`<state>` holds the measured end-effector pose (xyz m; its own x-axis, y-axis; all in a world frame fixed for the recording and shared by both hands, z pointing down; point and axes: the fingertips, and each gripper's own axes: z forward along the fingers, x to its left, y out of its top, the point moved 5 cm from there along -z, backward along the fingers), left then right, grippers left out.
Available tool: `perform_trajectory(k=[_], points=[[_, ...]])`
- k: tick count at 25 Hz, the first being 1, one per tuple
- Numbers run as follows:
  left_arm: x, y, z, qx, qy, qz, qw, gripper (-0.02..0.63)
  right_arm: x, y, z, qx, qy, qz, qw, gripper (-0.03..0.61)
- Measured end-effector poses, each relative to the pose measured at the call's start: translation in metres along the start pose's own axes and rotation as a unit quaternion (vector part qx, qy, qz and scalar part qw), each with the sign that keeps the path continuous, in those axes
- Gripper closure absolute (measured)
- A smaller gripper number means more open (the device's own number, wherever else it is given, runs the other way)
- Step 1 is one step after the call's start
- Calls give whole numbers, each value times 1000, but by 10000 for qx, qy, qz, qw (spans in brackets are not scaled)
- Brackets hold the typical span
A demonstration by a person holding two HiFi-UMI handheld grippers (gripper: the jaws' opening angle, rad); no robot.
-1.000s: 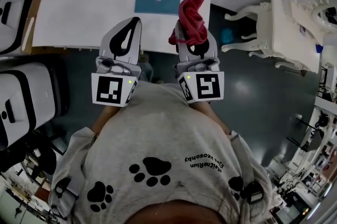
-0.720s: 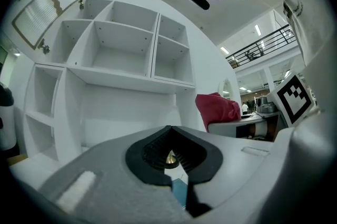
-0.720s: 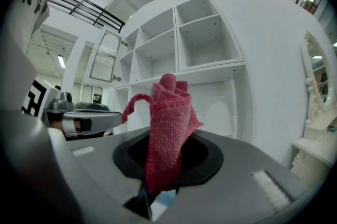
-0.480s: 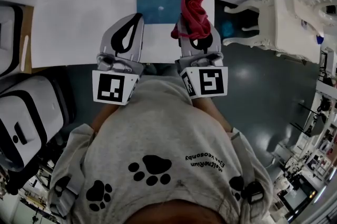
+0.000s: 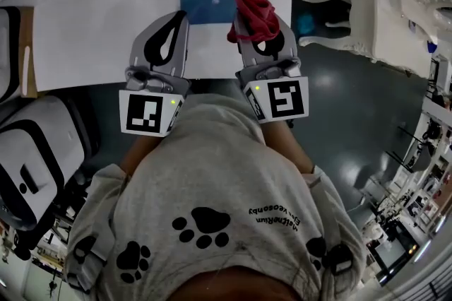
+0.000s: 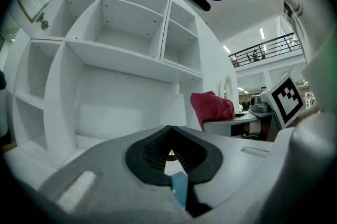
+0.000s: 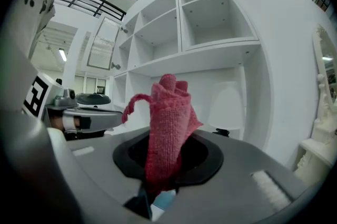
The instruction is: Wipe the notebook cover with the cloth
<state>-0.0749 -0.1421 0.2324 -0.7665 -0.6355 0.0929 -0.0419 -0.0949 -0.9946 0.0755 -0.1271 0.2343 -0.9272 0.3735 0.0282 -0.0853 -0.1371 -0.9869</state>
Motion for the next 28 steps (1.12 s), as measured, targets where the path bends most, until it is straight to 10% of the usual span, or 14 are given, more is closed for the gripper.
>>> perform_trajectory(k=[28], points=[[33,-128,35,895,336,108,9954,615,-9,-89,112,919,1690,-985,9764,491]])
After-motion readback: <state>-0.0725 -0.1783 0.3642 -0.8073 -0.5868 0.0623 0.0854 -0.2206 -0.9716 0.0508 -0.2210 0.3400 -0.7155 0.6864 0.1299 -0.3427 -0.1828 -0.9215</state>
